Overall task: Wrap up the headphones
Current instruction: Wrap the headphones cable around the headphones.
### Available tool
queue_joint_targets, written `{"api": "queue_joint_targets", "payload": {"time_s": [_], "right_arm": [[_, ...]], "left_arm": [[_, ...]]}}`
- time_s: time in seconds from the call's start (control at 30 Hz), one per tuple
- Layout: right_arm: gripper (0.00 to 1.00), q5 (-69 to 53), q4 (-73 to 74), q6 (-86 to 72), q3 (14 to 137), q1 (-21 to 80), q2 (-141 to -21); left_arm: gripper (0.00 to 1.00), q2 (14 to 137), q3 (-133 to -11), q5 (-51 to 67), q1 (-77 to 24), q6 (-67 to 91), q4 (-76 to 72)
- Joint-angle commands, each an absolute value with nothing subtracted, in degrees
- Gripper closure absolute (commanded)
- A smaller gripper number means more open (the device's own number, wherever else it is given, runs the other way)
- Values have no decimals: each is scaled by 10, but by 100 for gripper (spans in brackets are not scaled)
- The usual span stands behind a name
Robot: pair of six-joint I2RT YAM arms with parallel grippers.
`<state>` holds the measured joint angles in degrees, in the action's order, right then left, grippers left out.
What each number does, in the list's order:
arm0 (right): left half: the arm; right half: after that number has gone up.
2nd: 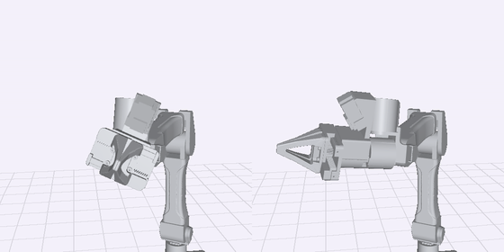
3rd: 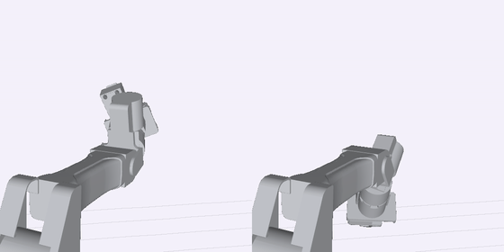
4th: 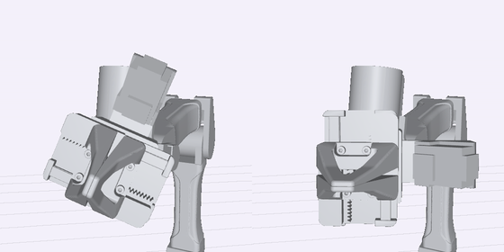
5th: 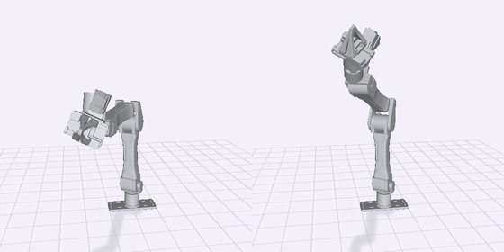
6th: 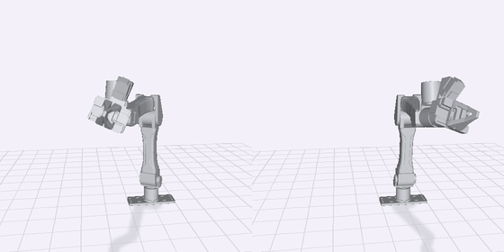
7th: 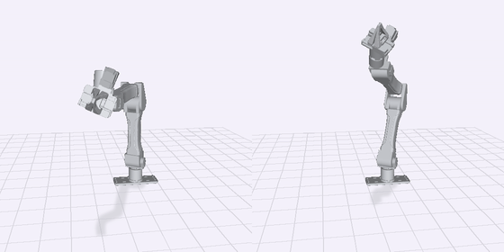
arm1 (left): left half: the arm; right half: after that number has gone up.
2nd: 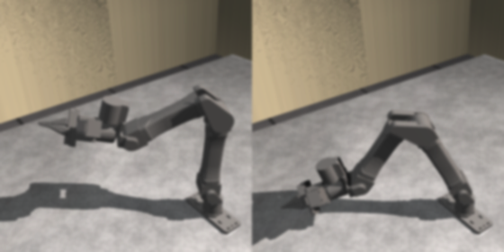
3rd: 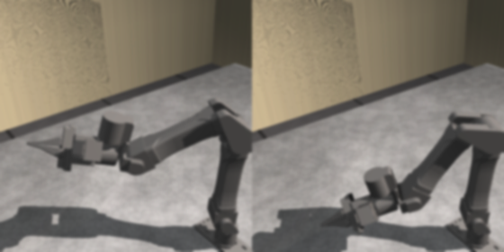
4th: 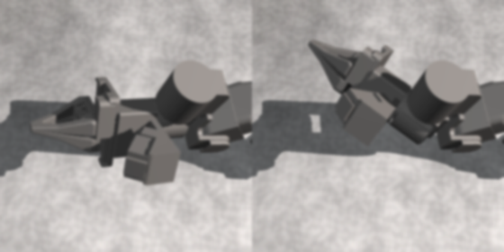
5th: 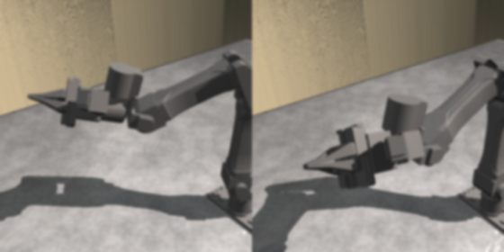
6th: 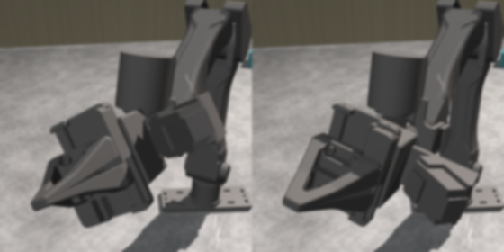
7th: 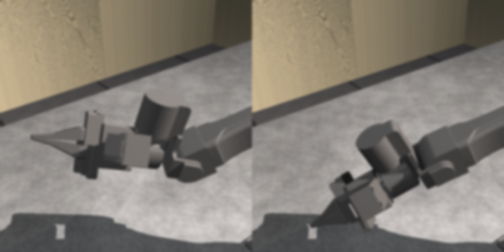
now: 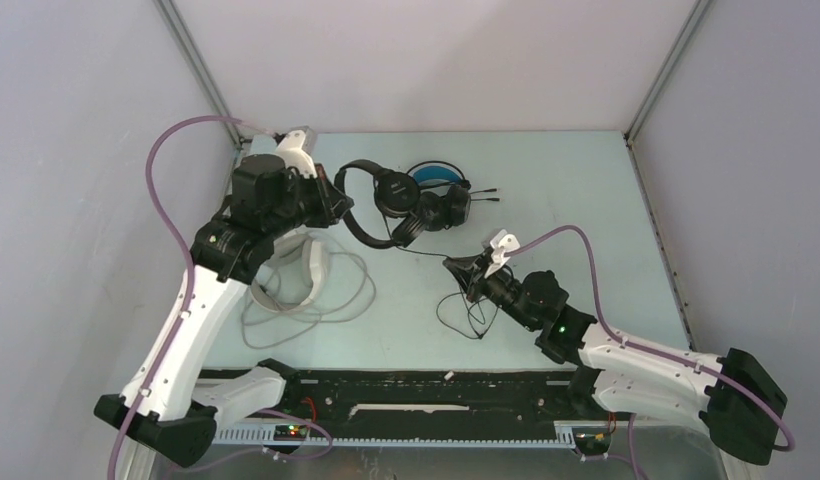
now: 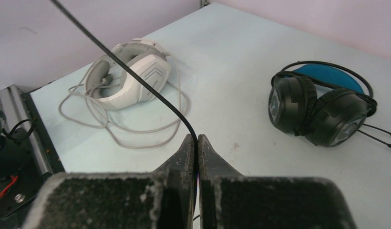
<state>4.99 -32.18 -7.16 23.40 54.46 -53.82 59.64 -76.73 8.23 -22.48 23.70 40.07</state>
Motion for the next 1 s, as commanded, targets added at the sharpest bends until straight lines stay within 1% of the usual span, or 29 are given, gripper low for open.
{"api": "queue_joint_targets", "payload": {"time_s": [0.0,0.07,0.17,0.23,0.3,0.37,0.57,0.67,0.8,0.97], "right_arm": [[100,85,-333,-73,235,528,-526],[100,72,-337,-69,235,515,-517],[100,12,-317,-67,245,489,-508],[100,-45,-237,-79,281,479,-501],[100,-65,-140,-109,322,478,-493],[100,-85,-78,-136,343,477,-477],[100,-104,20,-205,364,459,-421],[100,-143,51,-242,390,437,-412],[100,-237,64,-290,424,412,-422],[100,-331,21,-373,434,380,-424]], "left_arm": [[100,601,-812,112,-222,165,411],[100,601,-802,147,-224,140,408],[100,609,-796,184,-247,65,414],[100,623,-802,169,-291,-13,432],[100,643,-812,136,-344,-98,455],[100,657,-807,122,-377,-144,453],[100,653,-751,137,-394,-204,376],[100,646,-727,121,-404,-251,356],[100,625,-694,98,-425,-300,319],[100,599,-661,64,-452,-349,282]]}}
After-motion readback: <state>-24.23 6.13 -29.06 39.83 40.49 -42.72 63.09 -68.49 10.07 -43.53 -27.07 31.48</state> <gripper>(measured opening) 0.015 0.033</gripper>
